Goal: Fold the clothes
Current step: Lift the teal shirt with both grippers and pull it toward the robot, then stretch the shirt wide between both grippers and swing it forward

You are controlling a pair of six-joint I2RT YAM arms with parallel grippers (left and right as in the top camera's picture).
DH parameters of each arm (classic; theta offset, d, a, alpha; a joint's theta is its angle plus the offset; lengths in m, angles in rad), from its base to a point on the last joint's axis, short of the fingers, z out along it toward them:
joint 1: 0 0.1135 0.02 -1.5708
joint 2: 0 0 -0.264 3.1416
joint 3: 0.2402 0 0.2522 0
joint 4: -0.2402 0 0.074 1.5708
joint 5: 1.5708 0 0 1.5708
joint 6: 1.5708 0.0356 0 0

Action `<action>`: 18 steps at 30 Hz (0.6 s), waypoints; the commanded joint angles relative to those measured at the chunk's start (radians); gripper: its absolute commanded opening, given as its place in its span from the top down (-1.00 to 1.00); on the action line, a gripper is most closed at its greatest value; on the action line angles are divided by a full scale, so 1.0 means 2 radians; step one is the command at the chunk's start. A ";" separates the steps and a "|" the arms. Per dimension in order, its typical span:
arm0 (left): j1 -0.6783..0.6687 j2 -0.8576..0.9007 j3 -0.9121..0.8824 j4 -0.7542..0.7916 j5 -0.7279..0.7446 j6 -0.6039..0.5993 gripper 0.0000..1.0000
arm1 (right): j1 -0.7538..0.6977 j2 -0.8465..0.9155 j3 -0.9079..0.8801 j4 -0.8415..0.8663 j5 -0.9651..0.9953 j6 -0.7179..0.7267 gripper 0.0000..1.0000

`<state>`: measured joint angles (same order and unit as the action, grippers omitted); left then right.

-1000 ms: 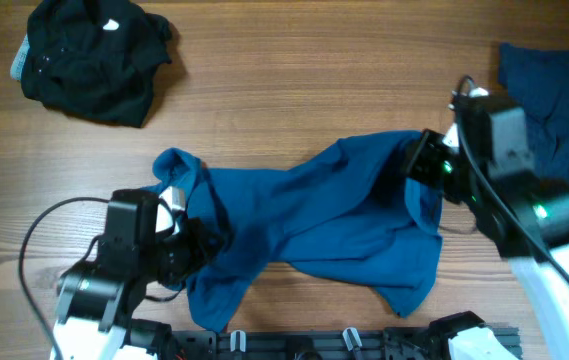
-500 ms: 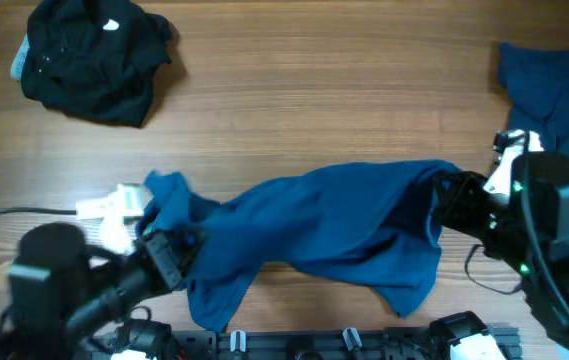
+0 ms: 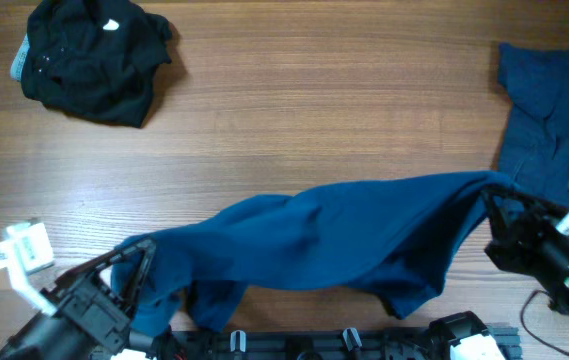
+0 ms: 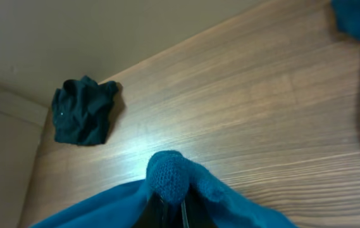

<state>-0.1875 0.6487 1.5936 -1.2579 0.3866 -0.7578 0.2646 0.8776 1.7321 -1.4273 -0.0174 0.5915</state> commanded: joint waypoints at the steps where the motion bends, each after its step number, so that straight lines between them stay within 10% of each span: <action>1: 0.001 0.010 0.057 0.005 -0.017 -0.008 0.93 | -0.002 0.000 0.058 -0.022 0.023 -0.018 0.91; 18: 0.001 0.119 0.135 0.009 -0.175 -0.002 0.93 | -0.002 0.077 0.124 0.005 0.085 -0.007 0.92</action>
<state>-0.1875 0.7750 1.8126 -1.2652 0.1329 -0.7898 0.2646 0.9600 1.9465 -1.4349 0.0448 0.5743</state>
